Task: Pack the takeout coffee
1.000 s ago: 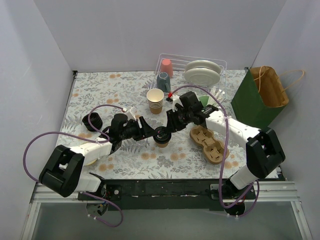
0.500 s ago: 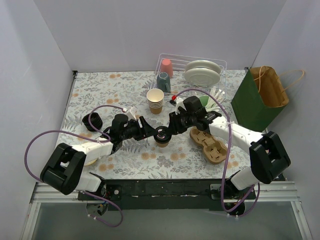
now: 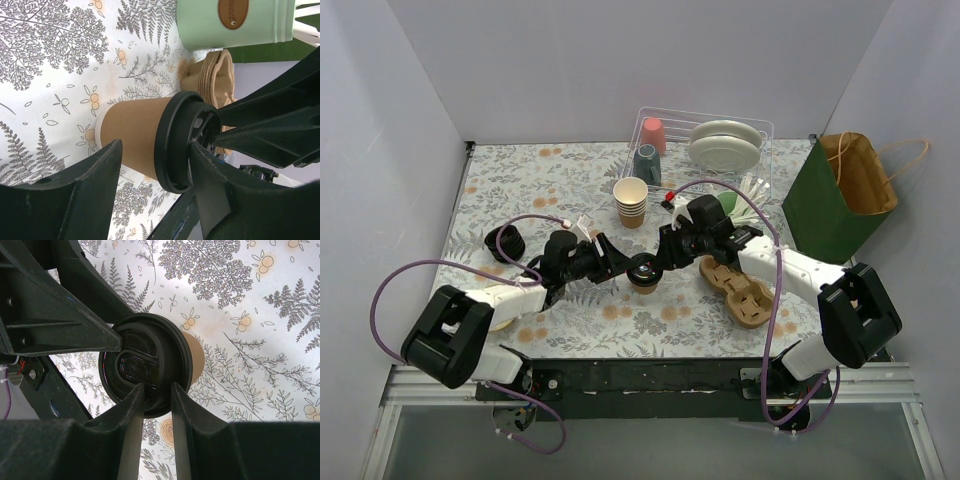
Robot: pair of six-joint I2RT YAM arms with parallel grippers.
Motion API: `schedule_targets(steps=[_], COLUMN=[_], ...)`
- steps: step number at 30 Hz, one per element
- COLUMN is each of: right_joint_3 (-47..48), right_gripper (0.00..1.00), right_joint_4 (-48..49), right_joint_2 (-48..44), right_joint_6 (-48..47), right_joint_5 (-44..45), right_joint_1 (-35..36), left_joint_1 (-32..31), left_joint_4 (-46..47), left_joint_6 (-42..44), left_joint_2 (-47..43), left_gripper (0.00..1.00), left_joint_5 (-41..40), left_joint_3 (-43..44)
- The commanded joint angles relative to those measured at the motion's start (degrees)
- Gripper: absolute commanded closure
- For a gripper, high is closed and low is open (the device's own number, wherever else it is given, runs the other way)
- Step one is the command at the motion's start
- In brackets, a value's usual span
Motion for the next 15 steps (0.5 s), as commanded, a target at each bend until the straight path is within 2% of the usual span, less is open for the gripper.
schedule_targets(steps=[1, 8, 15], right_joint_3=[-2.0, 3.5, 11.0], right_gripper=[0.66, 0.64, 0.58], right_joint_4=[-10.4, -11.3, -13.4], right_joint_2=[4.4, 4.2, 4.1], right_joint_6=[-4.1, -5.1, -4.4], right_joint_5=[8.3, 4.2, 1.7], right_joint_1=[0.5, 0.5, 0.4], left_joint_1=[-0.3, -0.4, -0.3], left_joint_4=[-18.5, -25.0, -32.1], left_joint_6=[3.9, 5.0, 9.0], left_joint_2=[0.6, -3.5, -4.9], left_gripper=[0.46, 0.43, 0.34], left_joint_5=[-7.6, -7.1, -10.6], left_joint_3=[-0.7, 7.6, 17.7])
